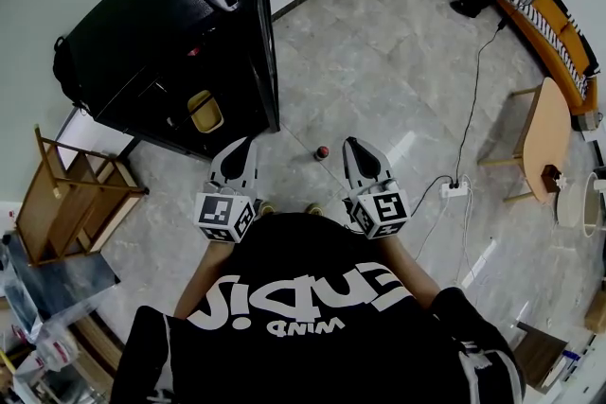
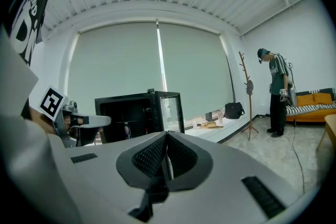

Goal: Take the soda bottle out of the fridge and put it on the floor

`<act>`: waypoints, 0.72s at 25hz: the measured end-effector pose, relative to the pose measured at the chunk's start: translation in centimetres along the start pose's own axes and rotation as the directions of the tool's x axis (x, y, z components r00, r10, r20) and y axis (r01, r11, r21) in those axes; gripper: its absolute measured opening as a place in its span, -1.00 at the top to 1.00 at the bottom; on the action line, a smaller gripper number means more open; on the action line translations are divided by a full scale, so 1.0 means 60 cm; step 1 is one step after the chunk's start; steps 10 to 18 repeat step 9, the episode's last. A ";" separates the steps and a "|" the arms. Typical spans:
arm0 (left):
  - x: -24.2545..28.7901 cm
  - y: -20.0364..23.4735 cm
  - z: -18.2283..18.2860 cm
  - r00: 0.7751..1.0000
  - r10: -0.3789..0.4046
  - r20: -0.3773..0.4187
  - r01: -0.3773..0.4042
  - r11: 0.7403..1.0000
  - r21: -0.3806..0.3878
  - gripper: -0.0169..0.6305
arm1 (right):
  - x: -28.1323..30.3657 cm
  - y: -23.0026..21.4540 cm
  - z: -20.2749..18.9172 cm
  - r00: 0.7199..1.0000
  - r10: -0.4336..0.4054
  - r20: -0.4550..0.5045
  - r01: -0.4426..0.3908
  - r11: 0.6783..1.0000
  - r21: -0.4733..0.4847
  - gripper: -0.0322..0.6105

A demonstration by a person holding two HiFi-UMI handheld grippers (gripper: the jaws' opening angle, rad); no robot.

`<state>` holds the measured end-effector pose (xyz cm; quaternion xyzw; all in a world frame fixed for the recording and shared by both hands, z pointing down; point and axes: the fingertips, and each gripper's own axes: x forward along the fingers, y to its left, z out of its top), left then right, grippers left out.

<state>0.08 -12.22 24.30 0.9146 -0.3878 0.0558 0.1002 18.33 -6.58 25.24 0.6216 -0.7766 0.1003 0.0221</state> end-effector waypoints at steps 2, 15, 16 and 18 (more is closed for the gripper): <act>-0.001 0.002 -0.001 1.000 0.000 -0.001 0.000 1.000 -0.001 0.93 | 0.002 0.000 0.002 1.000 -0.003 0.004 0.003 1.000 -0.003 0.82; -0.008 0.005 -0.002 1.000 0.002 -0.007 -0.002 1.000 -0.005 0.93 | 0.000 -0.002 -0.001 1.000 -0.010 -0.005 0.010 1.000 0.000 0.82; -0.008 0.005 -0.002 1.000 0.002 -0.007 -0.002 1.000 -0.005 0.93 | 0.000 -0.002 -0.001 1.000 -0.010 -0.005 0.010 1.000 0.000 0.82; -0.008 0.005 -0.002 1.000 0.002 -0.007 -0.002 1.000 -0.005 0.93 | 0.000 -0.002 -0.001 1.000 -0.010 -0.005 0.010 1.000 0.000 0.82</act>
